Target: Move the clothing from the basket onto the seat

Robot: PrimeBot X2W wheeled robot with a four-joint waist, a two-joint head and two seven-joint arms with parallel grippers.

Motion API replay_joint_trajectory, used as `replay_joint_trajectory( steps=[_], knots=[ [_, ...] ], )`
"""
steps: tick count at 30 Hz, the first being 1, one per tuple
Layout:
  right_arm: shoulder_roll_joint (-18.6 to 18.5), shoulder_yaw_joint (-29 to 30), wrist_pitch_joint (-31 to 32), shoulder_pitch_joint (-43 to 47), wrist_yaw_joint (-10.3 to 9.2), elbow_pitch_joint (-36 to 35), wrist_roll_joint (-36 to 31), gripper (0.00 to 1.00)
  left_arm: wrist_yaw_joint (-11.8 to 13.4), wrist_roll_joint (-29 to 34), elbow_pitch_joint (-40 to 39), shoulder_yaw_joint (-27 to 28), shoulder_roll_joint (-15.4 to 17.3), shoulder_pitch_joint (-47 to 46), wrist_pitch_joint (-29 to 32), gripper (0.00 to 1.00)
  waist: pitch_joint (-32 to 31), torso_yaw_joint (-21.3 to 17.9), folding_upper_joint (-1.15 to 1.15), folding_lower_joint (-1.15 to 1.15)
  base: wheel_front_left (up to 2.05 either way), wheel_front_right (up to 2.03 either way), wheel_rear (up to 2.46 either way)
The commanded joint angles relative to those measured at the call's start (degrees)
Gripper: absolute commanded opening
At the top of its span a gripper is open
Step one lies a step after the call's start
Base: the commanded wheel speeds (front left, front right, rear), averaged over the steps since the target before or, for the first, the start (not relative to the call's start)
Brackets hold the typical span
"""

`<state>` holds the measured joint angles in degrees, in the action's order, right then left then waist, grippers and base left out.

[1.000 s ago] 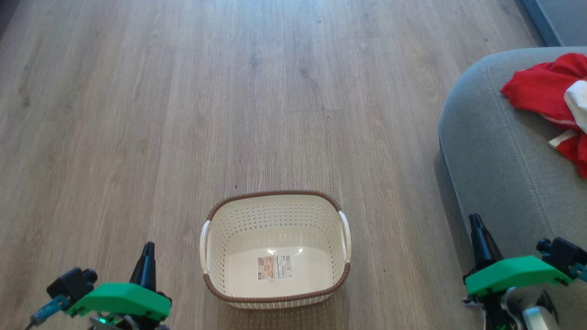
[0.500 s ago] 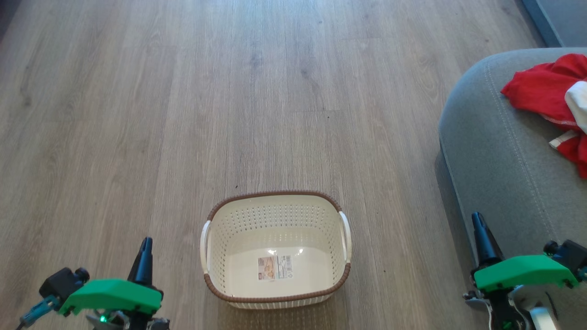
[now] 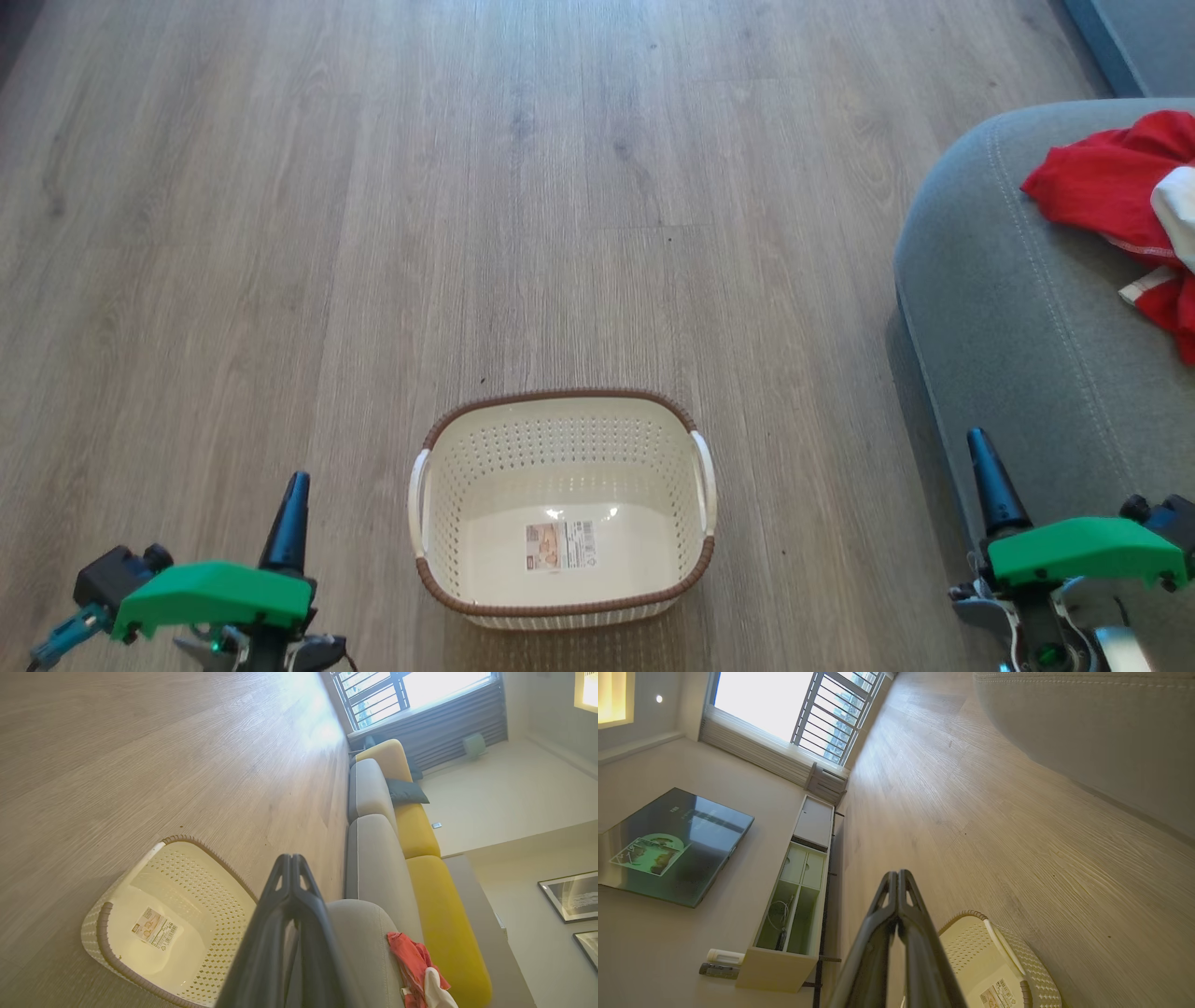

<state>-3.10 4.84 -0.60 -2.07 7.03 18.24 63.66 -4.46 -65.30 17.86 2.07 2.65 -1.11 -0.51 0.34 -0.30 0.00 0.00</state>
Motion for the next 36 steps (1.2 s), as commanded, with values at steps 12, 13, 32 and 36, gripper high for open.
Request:
replay_joint_trajectory(
  steps=[12, 13, 32, 36],
  knots=[
    [0.0, 0.1, 2.3, -3.5, 0.36, -2.9, 9.4, 0.00, -1.3, -8.8, -2.6, 2.6, 0.2, -3.8, 2.3, 0.00, -0.1, 0.1, 0.00, 0.00, 0.00, 0.00, 0.00],
    [0.0, 0.2, 2.5, -3.5, 0.36, -2.9, 10.0, 0.00, -1.3, -9.5, -2.6, 2.6, 0.2, -3.8, 2.4, 0.00, -0.1, 0.1, 0.00, 0.00, 0.00, 0.00, 0.00],
    [0.2, 1.2, 5.5, -3.9, 0.43, -3.8, 22.0, 0.00, -2.4, -20.7, -3.4, 3.8, 0.2, -4.6, 5.4, 0.00, -0.1, 0.2, 0.00, 0.00, 0.00, 0.00, 0.00],
    [0.2, 1.4, 6.1, -4.0, 0.44, -3.9, 24.7, 0.00, -2.7, -23.2, -3.5, 4.1, 0.2, -4.8, 6.1, 0.00, -0.1, 0.3, 0.00, 0.00, 0.00, 0.00, 0.00]
  ],
)
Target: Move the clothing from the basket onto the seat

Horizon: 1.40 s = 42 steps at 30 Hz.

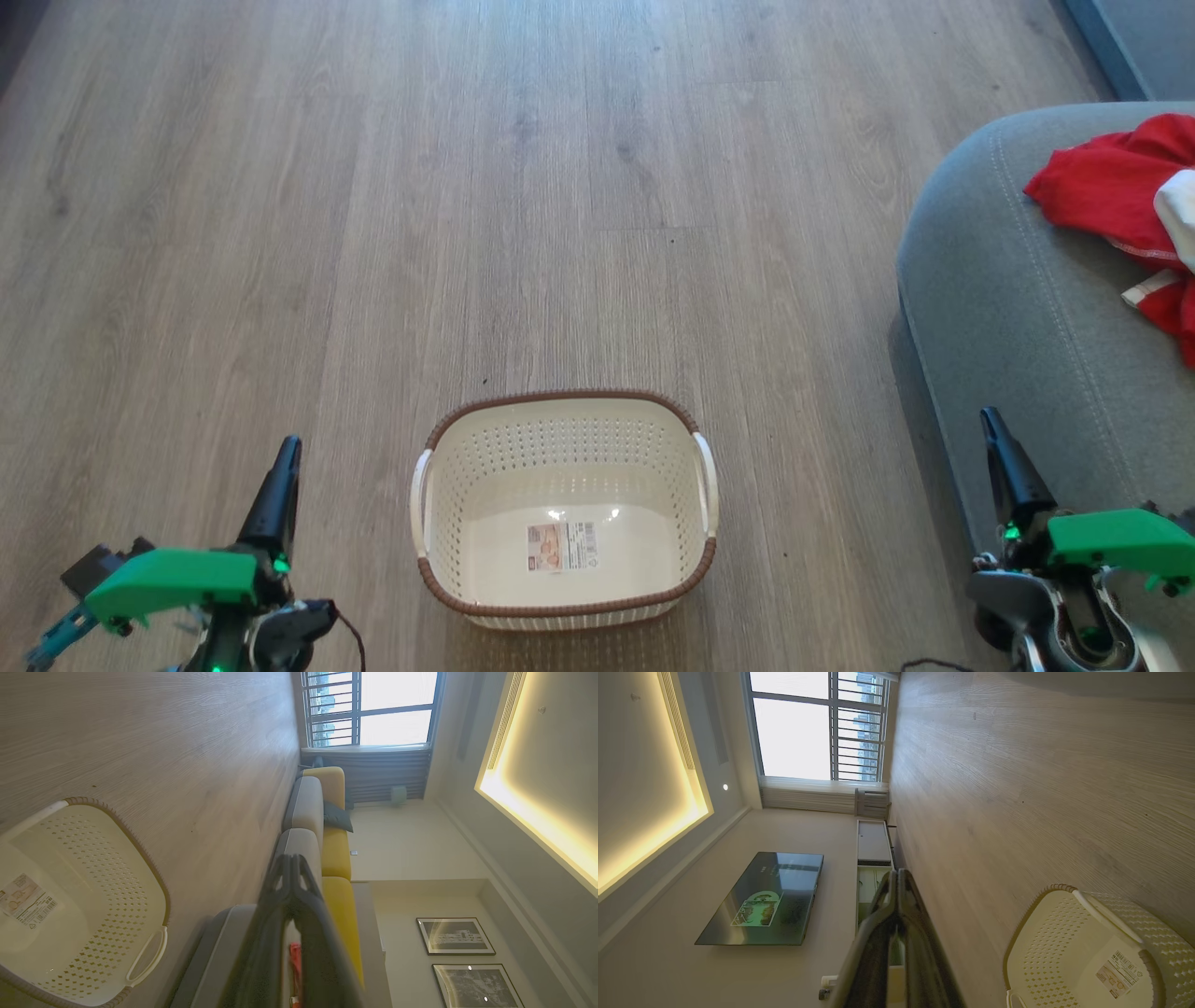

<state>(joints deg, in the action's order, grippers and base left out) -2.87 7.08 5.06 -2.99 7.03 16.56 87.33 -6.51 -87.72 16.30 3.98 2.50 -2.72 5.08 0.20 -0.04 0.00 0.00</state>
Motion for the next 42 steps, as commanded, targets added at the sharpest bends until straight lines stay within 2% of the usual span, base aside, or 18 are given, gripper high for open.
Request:
replay_joint_trajectory(
  steps=[1, 6, 42],
  knots=[
    [0.0, -0.8, 0.6, -3.1, 0.44, -2.3, 1.6, 0.00, -0.7, -1.4, -2.0, 2.2, 0.4, -3.3, 0.6, 0.00, 0.0, 0.0, 0.00, 0.00, 0.00, 0.00, 0.00],
    [0.0, -0.5, 1.4, -3.2, 0.46, -2.5, 4.8, 0.00, -1.0, -4.4, -2.2, 2.6, 0.4, -3.5, 1.4, 0.00, 0.0, 0.0, 0.00, 0.00, 0.00, 0.00, 0.00],
    [0.0, -0.6, 1.4, -3.2, 0.46, -2.5, 4.8, 0.00, -1.0, -4.4, -2.2, 2.5, 0.4, -3.5, 1.4, 0.00, 0.0, 0.0, 0.00, 0.00, 0.00, 0.00, 0.00]
  ],
)
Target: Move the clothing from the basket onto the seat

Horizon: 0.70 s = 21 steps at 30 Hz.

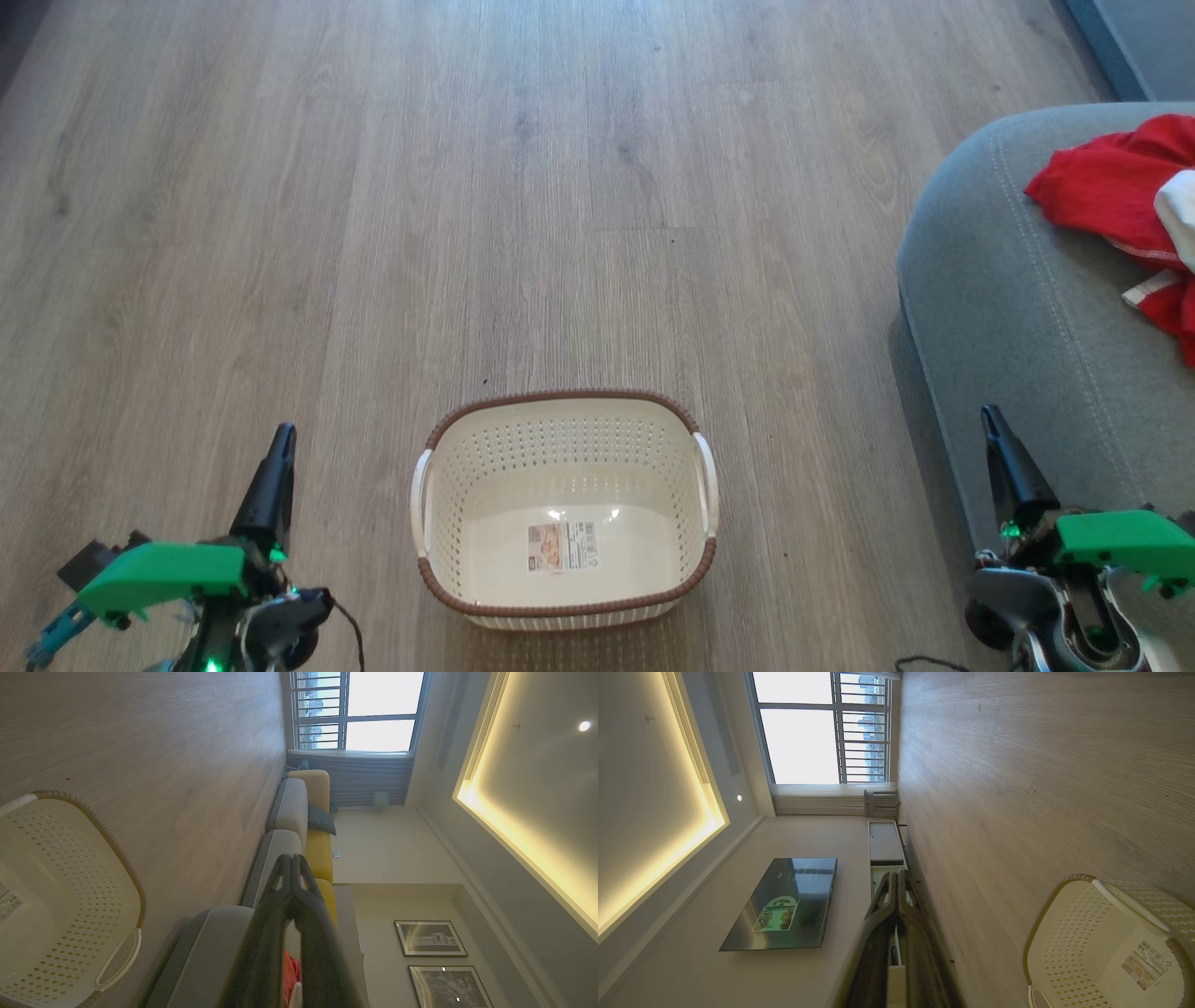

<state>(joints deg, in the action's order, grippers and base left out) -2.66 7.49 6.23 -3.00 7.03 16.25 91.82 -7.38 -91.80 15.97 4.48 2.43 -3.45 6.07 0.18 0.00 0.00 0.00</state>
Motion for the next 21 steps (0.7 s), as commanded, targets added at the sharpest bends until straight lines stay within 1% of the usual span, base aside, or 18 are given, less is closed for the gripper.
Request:
replay_joint_trajectory(
  steps=[1, 21],
  knots=[
    [-0.2, -1.0, 0.3, -3.2, 0.46, -2.2, 0.3, 0.00, -0.1, -0.4, -1.9, 2.1, 0.4, -2.7, 0.4, 0.00, 0.0, 0.0, 0.00, 0.00, 0.00, 0.00, 0.00],
    [-0.2, -1.0, 0.3, -3.2, 0.46, -2.2, 0.3, 0.00, -0.1, -0.4, -1.9, 2.0, 0.4, -2.7, 0.4, 0.00, 0.0, 0.0, 0.00, 0.00, 0.00, 0.00, 0.00]
  ],
)
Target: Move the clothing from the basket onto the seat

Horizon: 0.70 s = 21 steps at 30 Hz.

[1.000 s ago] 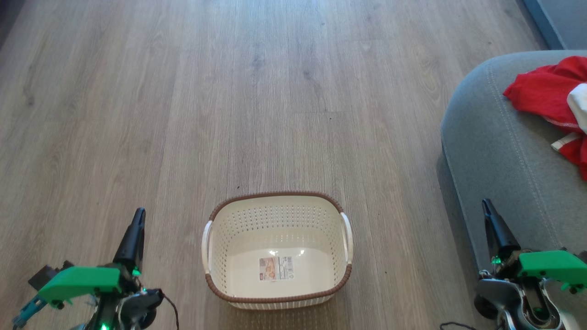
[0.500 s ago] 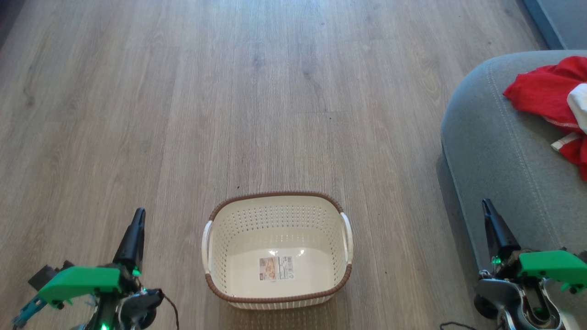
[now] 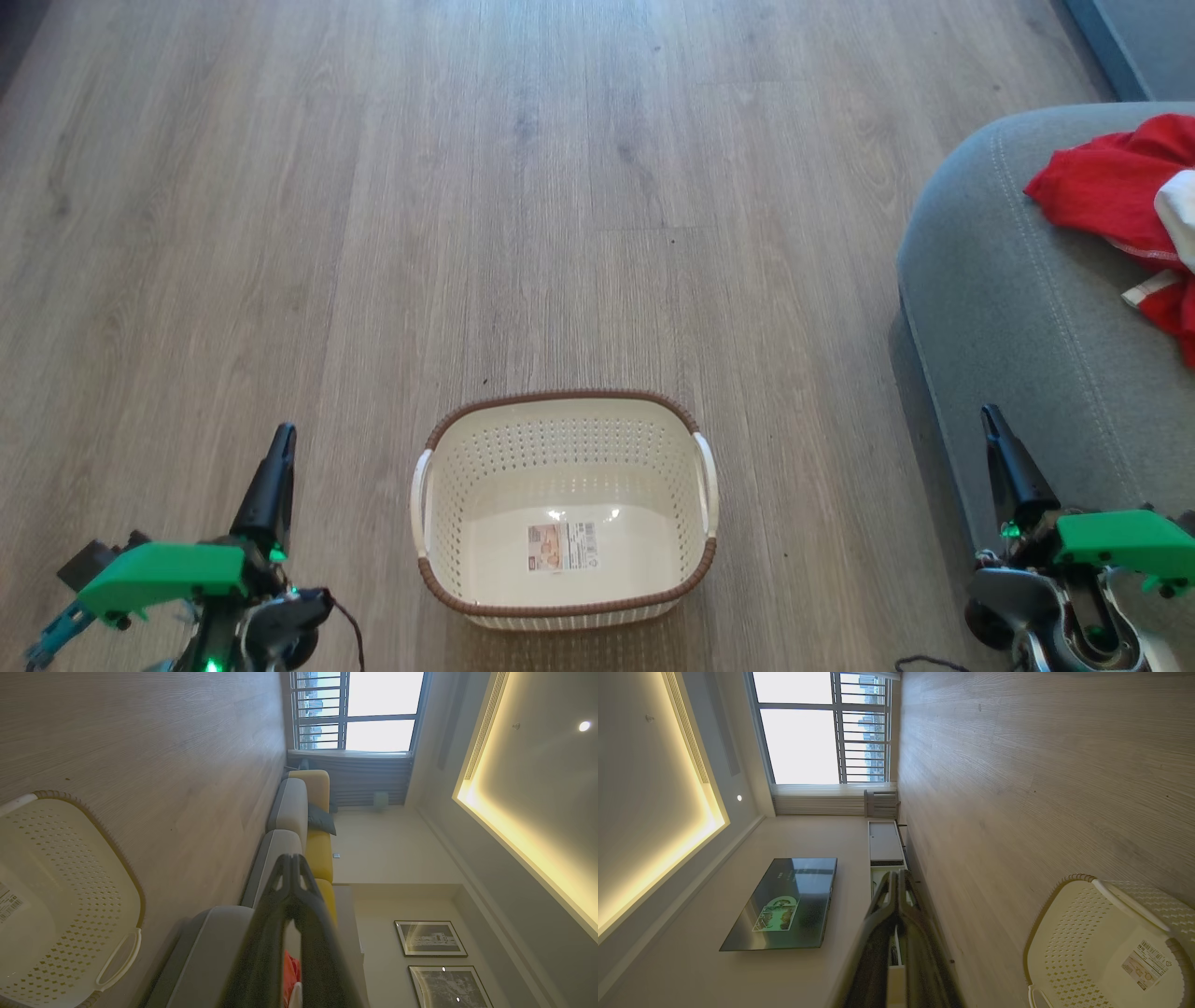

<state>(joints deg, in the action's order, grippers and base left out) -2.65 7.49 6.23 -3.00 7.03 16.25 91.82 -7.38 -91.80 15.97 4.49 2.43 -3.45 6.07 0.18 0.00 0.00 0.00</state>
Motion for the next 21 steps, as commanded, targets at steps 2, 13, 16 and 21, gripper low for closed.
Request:
replay_joint_trajectory(
  steps=[2, 13, 16, 21],
  knots=[
    [-0.2, -1.0, 0.3, -3.2, 0.46, -2.2, 0.3, 0.00, -0.1, -0.4, -1.9, 2.0, 0.4, -2.7, 0.4, 0.00, 0.0, 0.0, 0.00, 0.00, 0.00, 0.00, 0.00],
    [-0.2, -1.0, 0.3, -3.2, 0.46, -2.2, 0.3, 0.00, -0.1, -0.4, -1.9, 2.0, 0.4, -2.7, 0.4, 0.00, 0.0, 0.0, 0.00, 0.00, 0.00, 0.00, 0.00],
    [-0.2, -1.0, 0.3, -3.2, 0.46, -2.2, 0.3, 0.00, -0.1, -0.4, -1.9, 2.0, 0.4, -2.7, 0.4, 0.00, 0.0, 0.0, 0.00, 0.00, 0.00, 0.00, 0.00],
    [-0.2, -1.0, 0.3, -3.2, 0.46, -2.2, 0.3, 0.00, -0.1, -0.4, -1.9, 2.0, 0.4, -2.7, 0.4, 0.00, 0.0, 0.0, 0.00, 0.00, 0.00, 0.00, 0.00]
  ],
)
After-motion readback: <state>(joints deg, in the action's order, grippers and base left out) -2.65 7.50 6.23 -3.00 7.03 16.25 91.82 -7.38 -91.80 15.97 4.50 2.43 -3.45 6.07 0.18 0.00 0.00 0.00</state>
